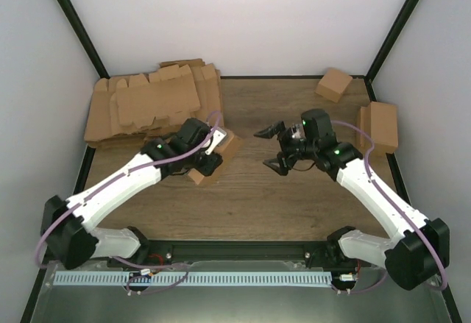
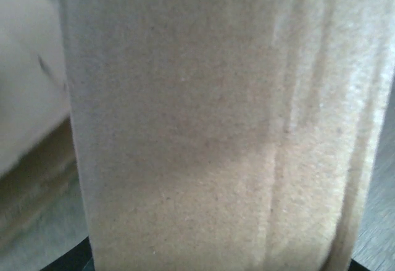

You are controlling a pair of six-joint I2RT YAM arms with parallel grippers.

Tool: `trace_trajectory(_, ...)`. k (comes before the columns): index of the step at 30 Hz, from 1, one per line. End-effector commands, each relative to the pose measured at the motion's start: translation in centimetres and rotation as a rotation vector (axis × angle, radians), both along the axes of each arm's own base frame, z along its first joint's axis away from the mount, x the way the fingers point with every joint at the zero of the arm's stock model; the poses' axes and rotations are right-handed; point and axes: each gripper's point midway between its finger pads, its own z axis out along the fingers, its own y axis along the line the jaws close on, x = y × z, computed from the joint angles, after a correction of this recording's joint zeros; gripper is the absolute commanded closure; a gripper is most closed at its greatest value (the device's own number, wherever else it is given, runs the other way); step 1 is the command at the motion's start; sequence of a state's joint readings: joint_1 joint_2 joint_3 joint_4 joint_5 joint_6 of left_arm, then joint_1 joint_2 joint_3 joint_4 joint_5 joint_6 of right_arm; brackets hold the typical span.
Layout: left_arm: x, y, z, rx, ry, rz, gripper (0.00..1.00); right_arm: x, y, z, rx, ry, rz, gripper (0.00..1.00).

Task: Fold the paper box

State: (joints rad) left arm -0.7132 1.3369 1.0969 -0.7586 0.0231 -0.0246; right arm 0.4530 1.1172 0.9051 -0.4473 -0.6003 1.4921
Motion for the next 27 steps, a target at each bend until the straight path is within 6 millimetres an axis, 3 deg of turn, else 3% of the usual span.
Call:
trace_trajectory(1, 0.7, -3.2, 6.6, -0.157, -0.305, -0.16, 0.59, -0.1, 0.9, 4.2, 0.05, -0.012, 0.056, 0.0)
trace_trajectory(4, 0.1, -4.0, 8.7, -0.185, -0.454, -0.254, 0.59, -0.6, 1.6, 5.1, 0.143, 0.024, 0.064, 0.0)
trace_trajectory(7, -0.6, -4.4, 9.3, -0.174, -0.567, -0.337, 0.58, -1.0, 2.0, 6.0, 0.193, 0.052, 0.076, 0.0)
trace_trajectory(14, -2.6, -3.9, 7.3, -0.057, -0.707, -0.48, 0.56, -1.1, 1.4, 7.8, 0.182, 0.039, 0.043, 0.0)
trace_trajectory(21, -4.2, -4.1, 7.5, -0.047, -0.775, -0.57, 0.54, -1.2, 1.9, 7.4, 0.185, 0.086, 0.068, 0.01)
trace_trajectory(27, -4.3, -4.5, 6.1, -0.005, -0.75, -0.603, 0.56, -1.4, 2.5, 7.2, 0.179, 0.123, 0.075, 0.05)
